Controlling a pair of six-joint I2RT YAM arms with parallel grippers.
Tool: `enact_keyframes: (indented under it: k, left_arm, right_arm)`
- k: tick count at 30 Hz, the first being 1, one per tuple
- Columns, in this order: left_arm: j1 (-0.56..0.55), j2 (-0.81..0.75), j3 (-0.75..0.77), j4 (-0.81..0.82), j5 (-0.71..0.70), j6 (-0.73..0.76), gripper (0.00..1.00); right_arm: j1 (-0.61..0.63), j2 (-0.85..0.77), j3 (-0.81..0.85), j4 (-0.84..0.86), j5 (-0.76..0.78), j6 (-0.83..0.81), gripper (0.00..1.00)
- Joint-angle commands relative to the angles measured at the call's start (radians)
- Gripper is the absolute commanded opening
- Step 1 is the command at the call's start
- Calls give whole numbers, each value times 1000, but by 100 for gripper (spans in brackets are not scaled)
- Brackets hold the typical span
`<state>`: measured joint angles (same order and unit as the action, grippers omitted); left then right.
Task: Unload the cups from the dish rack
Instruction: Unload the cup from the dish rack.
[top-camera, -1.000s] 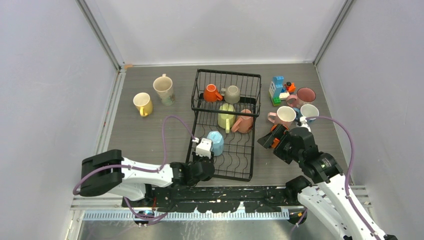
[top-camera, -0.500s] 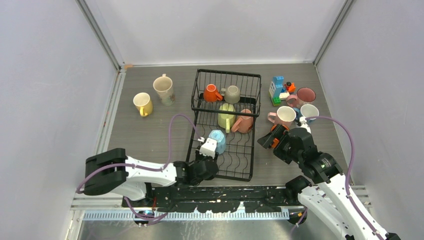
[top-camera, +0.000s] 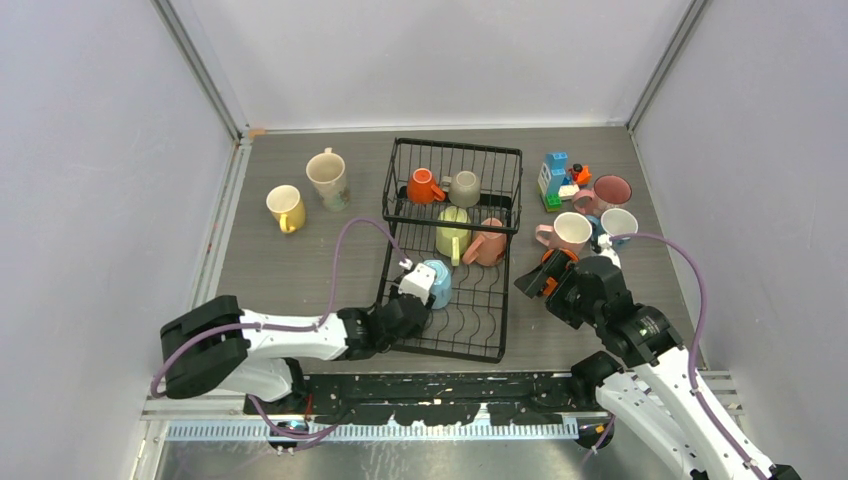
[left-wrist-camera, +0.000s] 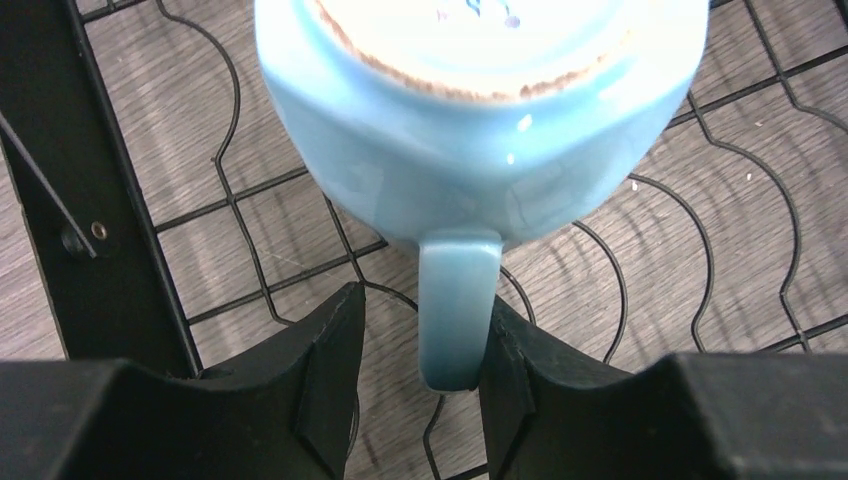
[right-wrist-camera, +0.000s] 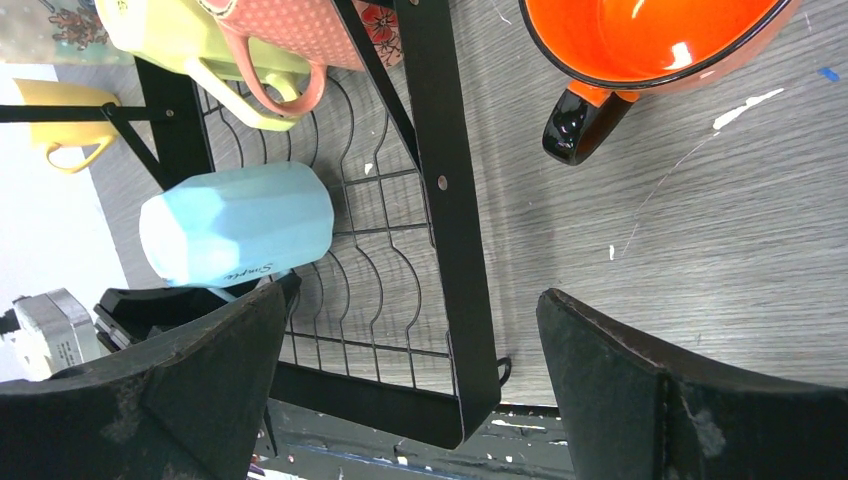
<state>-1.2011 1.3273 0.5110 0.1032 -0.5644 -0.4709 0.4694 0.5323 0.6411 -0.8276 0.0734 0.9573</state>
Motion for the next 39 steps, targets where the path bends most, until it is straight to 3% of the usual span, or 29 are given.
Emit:
enact_keyframes:
  k: [1,7,16,27,39]
  left_arm:
    - [41,-40,-7,67,121,72,45]
    - [99,-32,-2,83,256,108,38]
    - [110,19,21,78,285,123,31]
    - [110,16,53,56,272,120,0]
    - [111,-121,55,57,363,0,0]
  right_arm:
    - [5,-6,-4,41,20,15,100]
    - [6,-11,-5,34,23,15,100]
    - [6,-13,-11,32,25,17,100]
    - [6,-15,-11,33,26,15,100]
    - [7,-32,60,15,11,-3,100]
